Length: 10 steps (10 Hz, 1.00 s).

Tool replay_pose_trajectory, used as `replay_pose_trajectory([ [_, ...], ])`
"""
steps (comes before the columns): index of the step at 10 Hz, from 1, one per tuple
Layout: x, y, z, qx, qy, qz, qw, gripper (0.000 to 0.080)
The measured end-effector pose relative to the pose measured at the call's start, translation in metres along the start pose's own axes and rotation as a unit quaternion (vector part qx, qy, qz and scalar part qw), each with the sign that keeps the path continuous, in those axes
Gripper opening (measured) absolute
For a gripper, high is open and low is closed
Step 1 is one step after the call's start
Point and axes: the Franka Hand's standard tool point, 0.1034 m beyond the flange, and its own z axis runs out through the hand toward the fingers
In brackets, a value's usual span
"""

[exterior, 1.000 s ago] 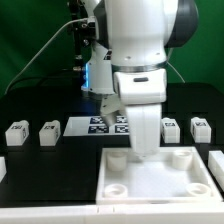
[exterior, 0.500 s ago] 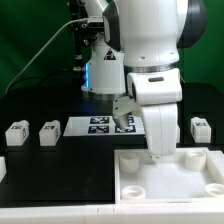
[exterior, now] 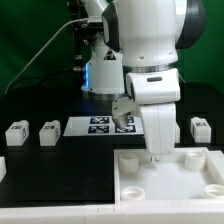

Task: Assemble one leg

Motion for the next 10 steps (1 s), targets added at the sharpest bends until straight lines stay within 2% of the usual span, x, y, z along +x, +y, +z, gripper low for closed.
replay_pose_trajectory([
  [1, -0.0002, 0.0000, 0.0001, 0.000, 0.000, 0.000, 1.000, 0.0464],
  [2, -0.0003, 0.0000, 0.0001, 0.000, 0.000, 0.000, 1.000, 0.0595],
  [3, -0.0005, 0.0000, 0.0001, 0.000, 0.000, 0.000, 1.000, 0.0595],
  [4, -0.0007, 0.0000, 0.0001, 0.000, 0.000, 0.001, 1.000, 0.0638],
  [5, -0.0009, 0.0000, 0.0002, 0.000, 0.000, 0.001, 1.000, 0.0647],
  [10, -0.0015, 0.0000, 0.0003, 0.000, 0.000, 0.001, 1.000, 0.0649],
])
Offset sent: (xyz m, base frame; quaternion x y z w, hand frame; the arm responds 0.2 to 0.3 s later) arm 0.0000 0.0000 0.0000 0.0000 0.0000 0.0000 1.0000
